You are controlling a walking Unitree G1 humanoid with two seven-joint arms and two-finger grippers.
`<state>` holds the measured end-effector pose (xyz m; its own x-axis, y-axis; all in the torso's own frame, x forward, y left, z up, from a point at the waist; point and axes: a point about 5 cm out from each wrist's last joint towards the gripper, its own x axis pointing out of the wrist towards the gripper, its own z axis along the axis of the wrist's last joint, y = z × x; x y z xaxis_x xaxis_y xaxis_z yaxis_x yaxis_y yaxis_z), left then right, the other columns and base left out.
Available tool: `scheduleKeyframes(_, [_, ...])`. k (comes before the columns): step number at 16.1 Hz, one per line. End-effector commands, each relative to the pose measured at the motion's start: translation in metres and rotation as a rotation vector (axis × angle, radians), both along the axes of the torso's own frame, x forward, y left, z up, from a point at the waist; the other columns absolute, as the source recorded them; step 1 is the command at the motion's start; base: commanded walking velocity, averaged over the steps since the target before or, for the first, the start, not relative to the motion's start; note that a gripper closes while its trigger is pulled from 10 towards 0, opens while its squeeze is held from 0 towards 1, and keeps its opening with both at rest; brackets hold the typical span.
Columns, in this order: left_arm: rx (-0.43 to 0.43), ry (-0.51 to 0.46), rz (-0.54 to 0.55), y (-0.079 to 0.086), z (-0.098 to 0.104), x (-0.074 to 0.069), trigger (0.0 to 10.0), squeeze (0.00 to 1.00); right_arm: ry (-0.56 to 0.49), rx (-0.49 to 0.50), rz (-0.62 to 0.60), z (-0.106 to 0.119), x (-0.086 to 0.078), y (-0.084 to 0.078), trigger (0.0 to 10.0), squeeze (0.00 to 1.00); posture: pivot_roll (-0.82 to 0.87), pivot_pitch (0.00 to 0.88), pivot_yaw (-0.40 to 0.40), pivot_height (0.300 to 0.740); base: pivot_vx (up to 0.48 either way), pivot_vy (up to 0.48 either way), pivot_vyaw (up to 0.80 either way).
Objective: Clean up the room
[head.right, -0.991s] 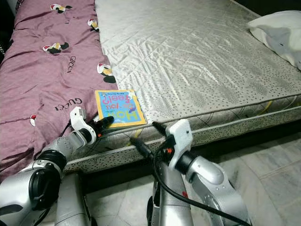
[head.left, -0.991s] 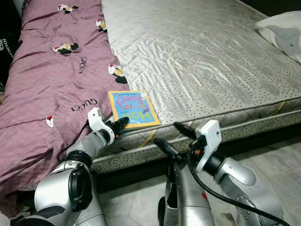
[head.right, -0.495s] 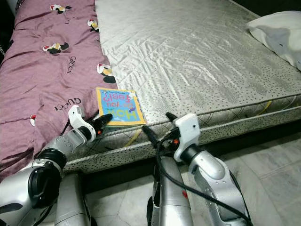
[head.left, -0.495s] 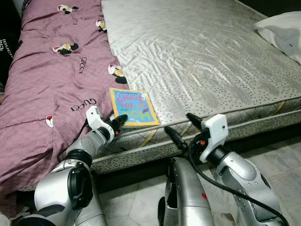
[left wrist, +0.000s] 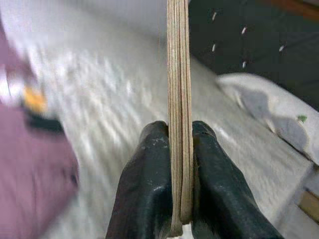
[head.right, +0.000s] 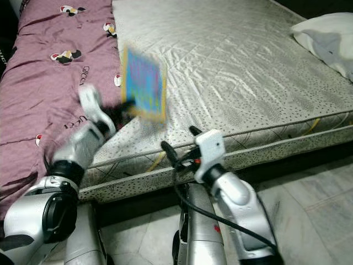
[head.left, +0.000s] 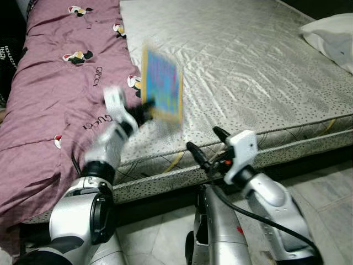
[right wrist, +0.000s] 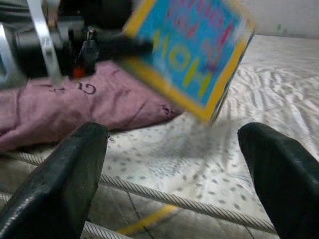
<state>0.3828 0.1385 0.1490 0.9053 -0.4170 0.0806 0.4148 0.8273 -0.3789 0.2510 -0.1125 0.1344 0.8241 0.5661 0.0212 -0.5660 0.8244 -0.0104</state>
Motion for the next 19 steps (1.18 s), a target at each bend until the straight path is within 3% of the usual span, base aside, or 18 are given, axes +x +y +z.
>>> scheduleKeyframes(1, [0.091,-0.132,0.031,0.006,0.019,0.001,0.0,0.0,-0.012,-0.008,-0.01,-0.001,0.002,0.002,10.0,0.0,-0.1,0.0,-0.03,0.468,0.0,0.0,0.0])
scheduleKeyframes(4, [0.239,-0.288,0.082,0.007,0.023,-0.015,0.0,0.0,0.047,0.026,-0.016,-0.011,0.001,0.006,10.0,0.0,-0.07,0.0,-0.027,0.468,0.0,0.0,0.0])
scheduleKeyframes(5, [0.322,-0.38,0.131,0.009,0.024,-0.033,0.0,0.0,0.04,-0.004,-0.065,-0.016,0.005,0.007,10.0,0.0,-0.05,0.0,-0.018,0.468,0.0,0.0,0.0])
scheduleKeyframes(7, [0.392,-0.45,0.279,0.024,0.032,-0.058,0.0,0.0,-0.036,-0.047,-0.237,-0.013,0.019,-0.004,10.0,0.0,-0.03,0.0,-0.008,0.468,0.0,0.0,0.0])
scheduleKeyframes(8, [0.429,-0.468,0.333,0.03,0.034,-0.068,1.6,0.0,-0.075,-0.076,-0.329,-0.009,0.026,-0.013,10.0,0.0,-0.02,0.0,-0.004,0.468,0.0,0.0,0.0])
scheduleKeyframes(9, [0.447,-0.444,0.378,0.035,0.027,-0.083,10.0,0.0,-0.089,-0.052,-0.371,-0.006,0.031,-0.02,10.0,0.0,0.0,0.0,0.001,0.468,0.0,0.0,0.0])
scheduleKeyframes(10, [0.467,-0.388,0.379,0.037,0.011,-0.096,10.0,0.0,-0.08,-0.001,-0.377,-0.004,0.034,-0.023,10.0,0.0,0.01,0.0,0.001,0.478,0.0,0.0,0.0])
scheduleKeyframes(12, [0.503,-0.359,0.388,0.032,0.0,-0.11,10.0,0.0,-0.081,0.042,-0.427,-0.001,0.041,-0.024,10.0,0.0,0.01,0.0,-0.002,0.497,0.0,0.0,0.0])
scheduleKeyframes(15, [0.5,-0.293,0.432,0.027,-0.008,-0.114,10.0,0.0,-0.094,0.062,-0.423,0.002,0.044,-0.016,10.0,0.0,0.0,0.0,-0.009,0.536,0.0,0.0,0.0])
scheduleKeyframes(19, [0.523,-0.248,0.368,0.016,-0.022,-0.127,10.0,0.0,-0.096,0.086,-0.441,0.002,0.048,-0.018,10.0,0.0,-0.01,0.0,-0.005,0.57,0.0,0.0,0.0])
